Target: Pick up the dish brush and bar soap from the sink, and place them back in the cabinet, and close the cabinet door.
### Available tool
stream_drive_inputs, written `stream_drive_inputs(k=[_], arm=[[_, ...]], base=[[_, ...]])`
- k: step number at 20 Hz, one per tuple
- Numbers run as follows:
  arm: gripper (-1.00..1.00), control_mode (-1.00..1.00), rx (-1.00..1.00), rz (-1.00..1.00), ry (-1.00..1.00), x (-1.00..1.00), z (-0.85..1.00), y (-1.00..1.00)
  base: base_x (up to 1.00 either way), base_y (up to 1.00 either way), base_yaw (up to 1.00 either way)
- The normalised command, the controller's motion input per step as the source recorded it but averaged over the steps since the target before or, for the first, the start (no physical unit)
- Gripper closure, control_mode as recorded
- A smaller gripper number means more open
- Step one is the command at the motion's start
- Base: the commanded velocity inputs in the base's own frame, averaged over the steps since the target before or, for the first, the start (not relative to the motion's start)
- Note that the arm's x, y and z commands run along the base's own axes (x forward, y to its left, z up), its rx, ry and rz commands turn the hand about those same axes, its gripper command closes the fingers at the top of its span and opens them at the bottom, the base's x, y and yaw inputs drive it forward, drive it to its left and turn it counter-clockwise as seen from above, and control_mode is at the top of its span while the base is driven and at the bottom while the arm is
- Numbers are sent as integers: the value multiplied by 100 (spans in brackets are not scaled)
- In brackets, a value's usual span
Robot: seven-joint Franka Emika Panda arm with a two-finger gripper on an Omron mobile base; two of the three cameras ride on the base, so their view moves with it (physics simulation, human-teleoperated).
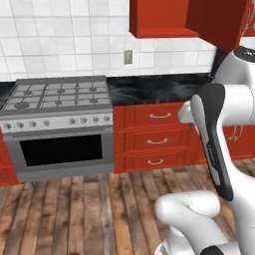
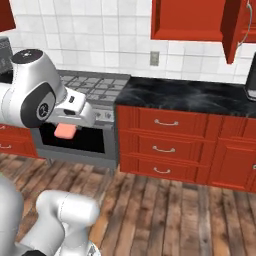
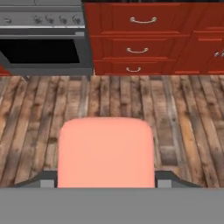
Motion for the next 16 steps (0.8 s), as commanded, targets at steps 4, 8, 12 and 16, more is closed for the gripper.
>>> stream_drive_inputs(k=[4, 8, 12, 16], arm=[[100, 100, 0, 0, 0, 0, 0, 0], [100, 100, 0, 0, 0, 0, 0, 0], [100, 100, 0, 0, 0, 0, 0, 0], [100, 100, 0, 0, 0, 0, 0, 0]], base=[[57, -65, 1], [70, -64, 0], [74, -57, 0], [74, -19, -3]])
